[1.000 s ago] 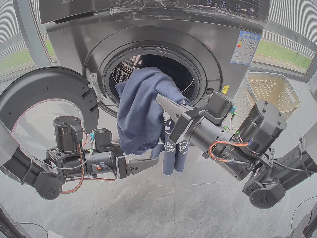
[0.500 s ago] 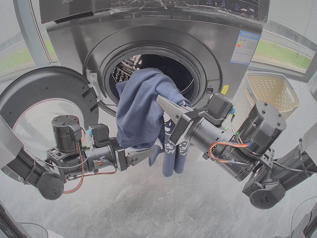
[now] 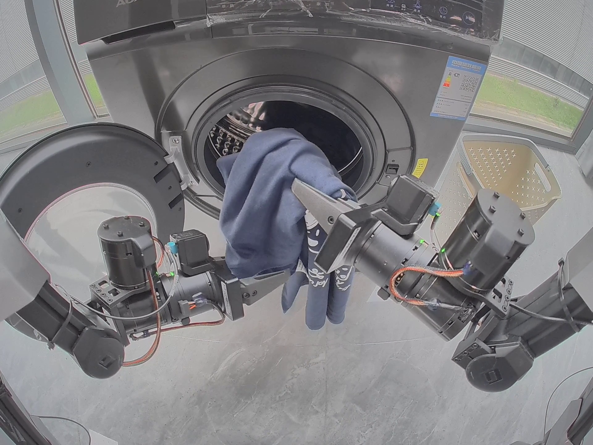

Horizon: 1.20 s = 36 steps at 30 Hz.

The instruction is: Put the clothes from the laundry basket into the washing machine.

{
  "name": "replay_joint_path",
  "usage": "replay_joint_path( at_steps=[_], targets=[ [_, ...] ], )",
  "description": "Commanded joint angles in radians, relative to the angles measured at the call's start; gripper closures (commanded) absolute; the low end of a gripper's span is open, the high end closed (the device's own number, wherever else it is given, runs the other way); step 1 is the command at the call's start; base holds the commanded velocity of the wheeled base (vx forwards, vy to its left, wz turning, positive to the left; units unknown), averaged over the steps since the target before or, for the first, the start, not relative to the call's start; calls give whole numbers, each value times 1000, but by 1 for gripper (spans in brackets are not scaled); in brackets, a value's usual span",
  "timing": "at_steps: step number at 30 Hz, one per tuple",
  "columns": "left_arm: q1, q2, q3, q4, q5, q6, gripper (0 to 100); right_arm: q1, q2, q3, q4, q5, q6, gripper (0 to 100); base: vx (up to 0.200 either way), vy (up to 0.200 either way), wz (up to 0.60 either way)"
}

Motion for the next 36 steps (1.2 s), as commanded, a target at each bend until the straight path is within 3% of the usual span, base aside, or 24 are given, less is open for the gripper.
replay_joint_path(
  at_steps=[1,17,18,22,30,36],
  targets=[
    [-12,-28,21,-8,11,0,100,-1,2,2,0,0,0,100,0,0,0],
    [-111,-187,217,-109,53,1,100,-2,26,48,-8,8,2,100,0,0,0],
    [-114,-195,224,-117,53,1,100,-4,31,46,-17,8,2,0,0,0,0],
    [-108,-233,214,-141,53,-5,100,-7,68,71,-59,12,-8,0,0,0,0],
    [-70,-232,129,-147,60,-32,100,-1,82,175,-109,25,-90,0,0,0,0],
    [-22,-203,63,-153,119,-63,100,-1,65,265,-115,26,-103,0,0,0,0]
  ],
)
